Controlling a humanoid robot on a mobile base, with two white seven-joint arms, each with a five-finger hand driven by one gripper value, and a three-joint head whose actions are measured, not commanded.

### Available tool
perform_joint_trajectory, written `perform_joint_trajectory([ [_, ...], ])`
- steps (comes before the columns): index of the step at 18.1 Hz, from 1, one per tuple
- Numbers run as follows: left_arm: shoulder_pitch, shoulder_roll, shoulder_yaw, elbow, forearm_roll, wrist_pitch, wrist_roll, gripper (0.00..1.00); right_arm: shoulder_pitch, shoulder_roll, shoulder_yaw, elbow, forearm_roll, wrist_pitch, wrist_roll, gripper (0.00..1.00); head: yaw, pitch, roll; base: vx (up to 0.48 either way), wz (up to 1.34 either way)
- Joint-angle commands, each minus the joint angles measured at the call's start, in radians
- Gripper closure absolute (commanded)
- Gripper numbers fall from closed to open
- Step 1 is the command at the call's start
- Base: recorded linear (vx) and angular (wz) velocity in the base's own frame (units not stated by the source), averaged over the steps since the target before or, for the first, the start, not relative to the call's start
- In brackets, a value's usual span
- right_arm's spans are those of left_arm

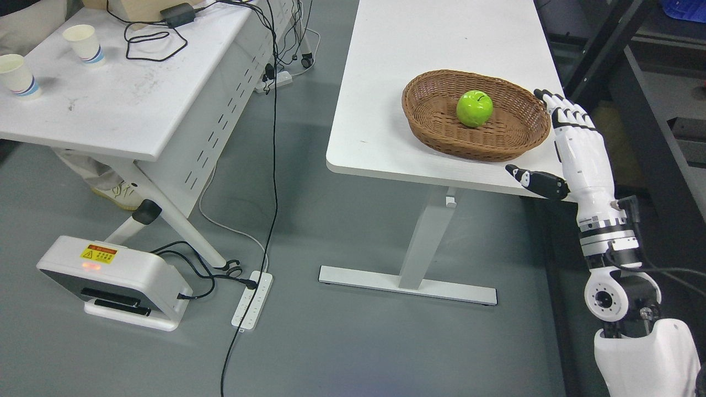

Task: Place green apple on left shelf middle layer
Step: 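Raise the right hand and reach over the wicker basket, then lower the right hand onto the green apple and close the fingers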

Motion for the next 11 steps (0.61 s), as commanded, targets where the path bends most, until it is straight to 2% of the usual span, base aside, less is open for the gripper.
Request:
perform_joint_trajectory([
  [1, 0.000, 0.017, 0.000, 0.000, 0.000, -0.001, -0.001, 0.00, -0.099, -0.051, 0.159, 0.054, 0.057, 0.002, 0.046, 0.00, 0.0000, 0.000, 0.000, 0.179, -0.07],
  [7, 0.000, 0.017, 0.000, 0.000, 0.000, -0.001, 0.001, 0.00, -0.200, -0.050, 0.282, 0.161, 0.059, 0.001, 0.091, 0.00, 0.0000, 0.000, 0.000, 0.179, -0.06],
  [11, 0.000, 0.017, 0.000, 0.000, 0.000, -0.001, 0.001, 0.00, -0.272, -0.053, 0.335, 0.210, 0.057, 0.003, 0.165, 0.00, 0.0000, 0.000, 0.000, 0.165, -0.07],
])
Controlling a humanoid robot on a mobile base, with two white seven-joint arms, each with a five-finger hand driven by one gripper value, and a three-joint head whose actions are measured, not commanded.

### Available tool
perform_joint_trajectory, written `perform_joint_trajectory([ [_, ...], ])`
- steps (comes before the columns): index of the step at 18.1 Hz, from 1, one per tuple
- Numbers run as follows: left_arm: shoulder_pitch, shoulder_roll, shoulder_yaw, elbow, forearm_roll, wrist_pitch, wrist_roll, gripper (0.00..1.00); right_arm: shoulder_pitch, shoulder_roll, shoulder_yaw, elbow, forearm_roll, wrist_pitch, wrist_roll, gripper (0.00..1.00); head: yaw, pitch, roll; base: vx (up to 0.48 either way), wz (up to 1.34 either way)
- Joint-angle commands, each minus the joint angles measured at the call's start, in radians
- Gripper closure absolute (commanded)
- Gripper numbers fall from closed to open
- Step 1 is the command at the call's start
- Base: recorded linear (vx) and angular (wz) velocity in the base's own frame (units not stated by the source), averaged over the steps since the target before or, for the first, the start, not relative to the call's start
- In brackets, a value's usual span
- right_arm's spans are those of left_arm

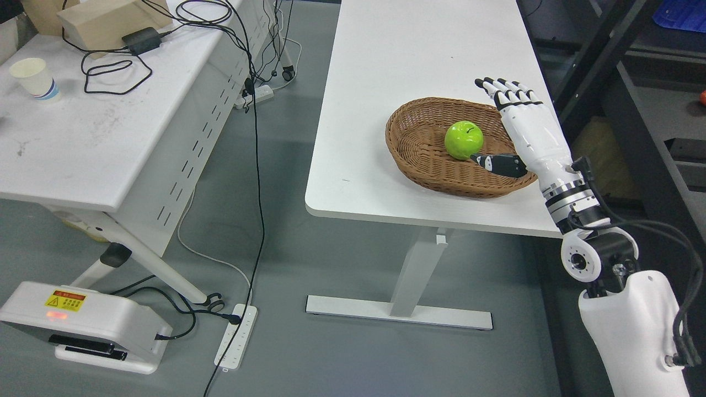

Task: Place green apple on left shelf middle layer
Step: 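Lower the right hand onto the green apple and close the fingers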

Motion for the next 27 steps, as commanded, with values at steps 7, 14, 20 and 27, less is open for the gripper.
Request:
perform_joint_trajectory([
  [7, 0.000, 0.017, 0.000, 0.000, 0.000, -0.001, 0.001, 0.00, -0.175, 0.017, 0.301, 0.256, 0.009, 0.001, 0.061, 0.00, 0.0000, 0.000, 0.000, 0.150, -0.03],
  [14, 0.000, 0.017, 0.000, 0.000, 0.000, -0.001, 0.001, 0.00, -0.275, 0.058, 0.430, 0.419, 0.071, 0.000, 0.075, 0.00, 0.0000, 0.000, 0.000, 0.093, 0.00],
  [20, 0.000, 0.017, 0.000, 0.000, 0.000, -0.001, 0.001, 0.00, -0.341, 0.061, 0.525, 0.571, 0.107, -0.012, 0.075, 0.00, 0.0000, 0.000, 0.000, 0.068, -0.01],
  [27, 0.000, 0.017, 0.000, 0.000, 0.000, -0.001, 0.001, 0.00, -0.304, -0.041, 0.546, 0.574, 0.099, -0.075, 0.076, 0.00, 0.0000, 0.000, 0.000, 0.031, -0.01],
])
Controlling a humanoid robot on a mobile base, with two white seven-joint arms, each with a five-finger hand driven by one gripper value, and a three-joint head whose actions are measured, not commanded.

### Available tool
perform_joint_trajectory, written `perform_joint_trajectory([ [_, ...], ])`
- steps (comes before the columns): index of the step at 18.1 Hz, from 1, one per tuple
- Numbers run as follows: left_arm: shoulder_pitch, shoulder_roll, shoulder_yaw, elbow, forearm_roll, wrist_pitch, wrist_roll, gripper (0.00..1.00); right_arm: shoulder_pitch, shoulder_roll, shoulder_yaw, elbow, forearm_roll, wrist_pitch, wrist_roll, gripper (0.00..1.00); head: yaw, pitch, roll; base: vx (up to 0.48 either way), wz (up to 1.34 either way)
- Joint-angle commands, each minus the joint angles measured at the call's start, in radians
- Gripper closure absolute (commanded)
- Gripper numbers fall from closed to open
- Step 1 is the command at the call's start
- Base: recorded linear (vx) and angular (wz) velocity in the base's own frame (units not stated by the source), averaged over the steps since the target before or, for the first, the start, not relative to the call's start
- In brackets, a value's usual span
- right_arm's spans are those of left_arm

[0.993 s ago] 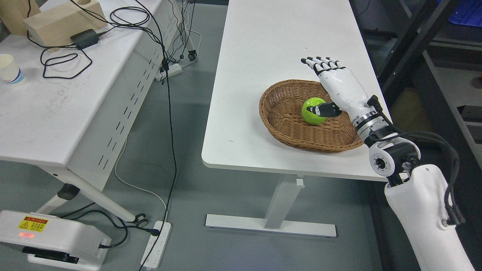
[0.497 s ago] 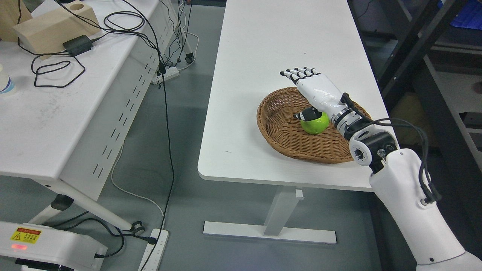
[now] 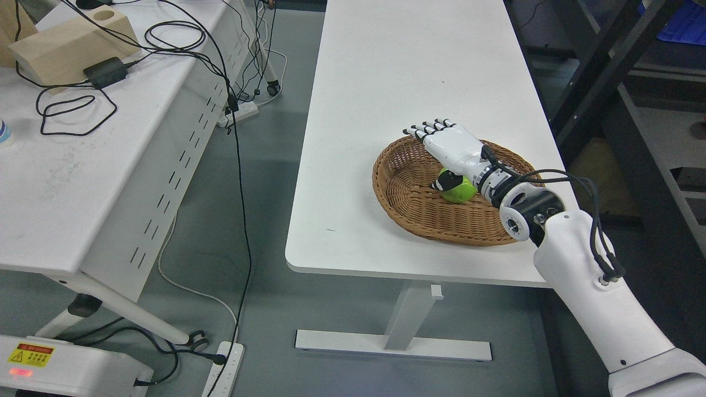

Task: Place green apple on left shelf middle layer
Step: 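Lower the right hand onto the green apple and close the fingers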

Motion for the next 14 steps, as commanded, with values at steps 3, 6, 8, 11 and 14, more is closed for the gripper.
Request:
perform_joint_trajectory([
  [3, 0.000, 0.017, 0.000, 0.000, 0.000, -0.001, 0.001, 0.00, 0.014, -0.099, 0.100, 0.116, -0.032, -0.032, 0.008, 0.00, 0.0000, 0.000, 0.000, 0.000, 0.00],
  [6, 0.000, 0.017, 0.000, 0.000, 0.000, -0.001, 0.001, 0.00, 0.011, -0.107, 0.074, 0.116, -0.134, -0.032, 0.040, 0.00, 0.0000, 0.000, 0.000, 0.000, 0.00],
  [8, 0.000, 0.017, 0.000, 0.000, 0.000, -0.001, 0.001, 0.00, 0.011, -0.107, 0.044, 0.116, -0.165, -0.032, 0.082, 0.00, 0.0000, 0.000, 0.000, 0.000, 0.00],
  [11, 0.000, 0.017, 0.000, 0.000, 0.000, -0.001, 0.001, 0.00, 0.014, -0.107, 0.007, 0.114, -0.208, -0.034, 0.139, 0.00, 0.0000, 0.000, 0.000, 0.000, 0.00],
  [14, 0.000, 0.017, 0.000, 0.000, 0.000, -0.001, 0.001, 0.00, 0.016, -0.107, 0.001, 0.113, -0.263, -0.040, 0.140, 0.00, 0.0000, 0.000, 0.000, 0.000, 0.00],
])
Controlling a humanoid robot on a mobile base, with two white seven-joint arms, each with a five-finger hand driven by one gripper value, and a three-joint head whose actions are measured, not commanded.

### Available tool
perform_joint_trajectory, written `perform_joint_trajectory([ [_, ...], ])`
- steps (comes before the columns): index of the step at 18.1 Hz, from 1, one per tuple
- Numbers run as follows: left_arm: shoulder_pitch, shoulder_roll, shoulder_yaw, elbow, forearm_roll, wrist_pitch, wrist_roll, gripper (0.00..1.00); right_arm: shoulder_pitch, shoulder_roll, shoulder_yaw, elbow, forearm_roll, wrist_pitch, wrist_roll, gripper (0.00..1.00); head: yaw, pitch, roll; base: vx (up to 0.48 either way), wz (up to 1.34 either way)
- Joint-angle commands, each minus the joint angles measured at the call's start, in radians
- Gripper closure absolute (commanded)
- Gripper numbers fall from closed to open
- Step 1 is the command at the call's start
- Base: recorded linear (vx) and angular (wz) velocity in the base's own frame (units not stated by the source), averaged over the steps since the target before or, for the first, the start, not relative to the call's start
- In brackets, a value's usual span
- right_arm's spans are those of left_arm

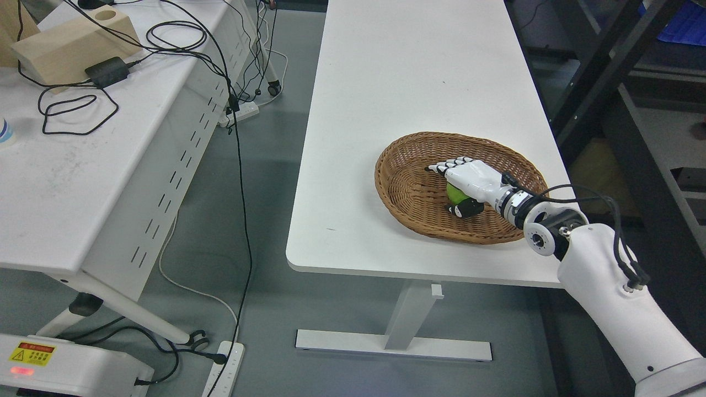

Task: Place green apple on left shelf middle layer
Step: 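Lower the right hand onto the green apple and close the fingers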

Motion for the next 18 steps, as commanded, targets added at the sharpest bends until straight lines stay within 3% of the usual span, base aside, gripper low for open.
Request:
perform_joint_trajectory([
  [1, 0.000, 0.017, 0.000, 0.000, 0.000, -0.001, 0.000, 0.00, 0.003, -0.030, -0.036, 0.028, -0.104, -0.006, 0.035, 0.00, 0.0000, 0.000, 0.000, 0.000, 0.00],
  [7, 0.000, 0.017, 0.000, 0.000, 0.000, -0.001, 0.000, 0.00, -0.002, -0.031, -0.044, 0.019, -0.105, -0.006, 0.033, 0.02, 0.0000, 0.000, 0.000, 0.000, 0.00],
  [12, 0.000, 0.017, 0.000, 0.000, 0.000, -0.001, 0.000, 0.00, -0.005, -0.031, -0.096, 0.007, -0.102, -0.004, 0.024, 0.17, 0.0000, 0.000, 0.000, 0.000, 0.00],
  [14, 0.000, 0.017, 0.000, 0.000, 0.000, -0.001, -0.001, 0.00, -0.005, -0.033, -0.100, 0.007, -0.102, -0.004, 0.030, 0.37, 0.0000, 0.000, 0.000, 0.000, 0.00],
  [16, 0.000, 0.017, 0.000, 0.000, 0.000, -0.001, 0.000, 0.00, 0.003, -0.033, -0.126, -0.006, -0.108, -0.008, 0.048, 0.74, 0.0000, 0.000, 0.000, 0.000, 0.00],
  [18, 0.000, 0.017, 0.000, 0.000, 0.000, -0.001, 0.000, 0.00, 0.006, -0.030, -0.151, -0.009, -0.107, -0.008, 0.107, 0.81, 0.0000, 0.000, 0.000, 0.000, 0.00],
])
